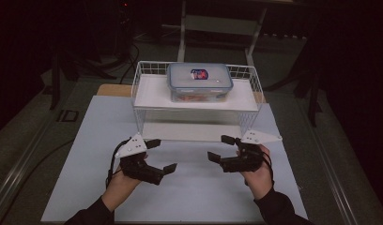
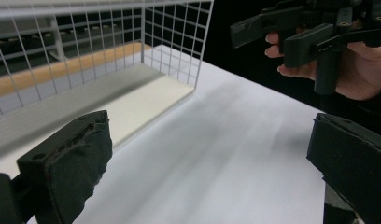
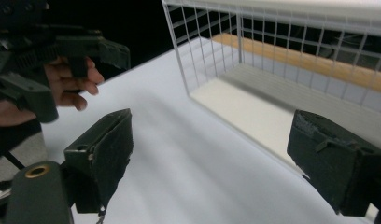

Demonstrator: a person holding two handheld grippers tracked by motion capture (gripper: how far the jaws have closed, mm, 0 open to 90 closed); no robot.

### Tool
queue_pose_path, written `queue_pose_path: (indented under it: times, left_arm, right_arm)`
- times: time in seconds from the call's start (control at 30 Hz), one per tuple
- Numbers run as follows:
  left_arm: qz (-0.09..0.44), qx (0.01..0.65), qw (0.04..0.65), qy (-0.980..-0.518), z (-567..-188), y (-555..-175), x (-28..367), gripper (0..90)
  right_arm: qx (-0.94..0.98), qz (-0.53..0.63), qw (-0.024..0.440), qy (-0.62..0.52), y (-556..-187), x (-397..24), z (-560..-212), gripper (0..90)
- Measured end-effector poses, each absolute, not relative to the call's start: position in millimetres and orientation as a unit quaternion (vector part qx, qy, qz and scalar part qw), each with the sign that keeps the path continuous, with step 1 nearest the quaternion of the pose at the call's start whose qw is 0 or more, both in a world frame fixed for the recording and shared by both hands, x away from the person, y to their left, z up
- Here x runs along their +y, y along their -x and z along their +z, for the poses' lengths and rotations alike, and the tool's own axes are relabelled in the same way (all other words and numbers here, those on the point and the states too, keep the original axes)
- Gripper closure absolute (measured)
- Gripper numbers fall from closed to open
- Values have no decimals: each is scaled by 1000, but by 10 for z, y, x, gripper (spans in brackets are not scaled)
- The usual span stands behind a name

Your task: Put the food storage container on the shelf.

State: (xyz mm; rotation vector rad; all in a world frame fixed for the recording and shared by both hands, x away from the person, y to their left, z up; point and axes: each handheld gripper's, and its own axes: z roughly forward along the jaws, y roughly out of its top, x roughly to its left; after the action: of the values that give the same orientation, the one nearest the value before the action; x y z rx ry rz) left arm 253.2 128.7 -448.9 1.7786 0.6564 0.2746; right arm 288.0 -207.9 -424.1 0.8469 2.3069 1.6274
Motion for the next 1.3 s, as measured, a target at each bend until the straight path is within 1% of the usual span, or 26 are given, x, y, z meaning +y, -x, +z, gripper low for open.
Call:
queue_pose_path:
  times: [0.27,0.63,0.73,0.83,1.0,1.23,1.3]
  left_arm:
    - [116,281,558,-772,-4707,-2502,1327,1]
    - [121,281,548,-779,-4861,-2427,1480,1]
    - [126,279,541,-783,-4899,-2404,1516,1]
    - [127,282,537,-785,-4946,-2389,1548,1]
    - [124,288,531,-787,-5022,-2374,1564,1]
    - [120,296,519,-793,-5167,-2379,1574,1]
    - [116,296,514,-797,-5197,-2384,1563,1]
  right_arm:
    - [786,534,98,-295,-2773,-2266,-4477,140]
    - [785,524,102,-315,-2675,-2580,-4742,140]
    - [784,523,101,-318,-2629,-2642,-4795,140]
    - [789,513,113,-320,-2591,-2694,-4853,140]
    - [789,510,108,-325,-2563,-2778,-4916,140]
    - [794,492,120,-338,-2533,-2941,-4990,140]
    - [798,480,116,-345,-2548,-2970,-5029,141]
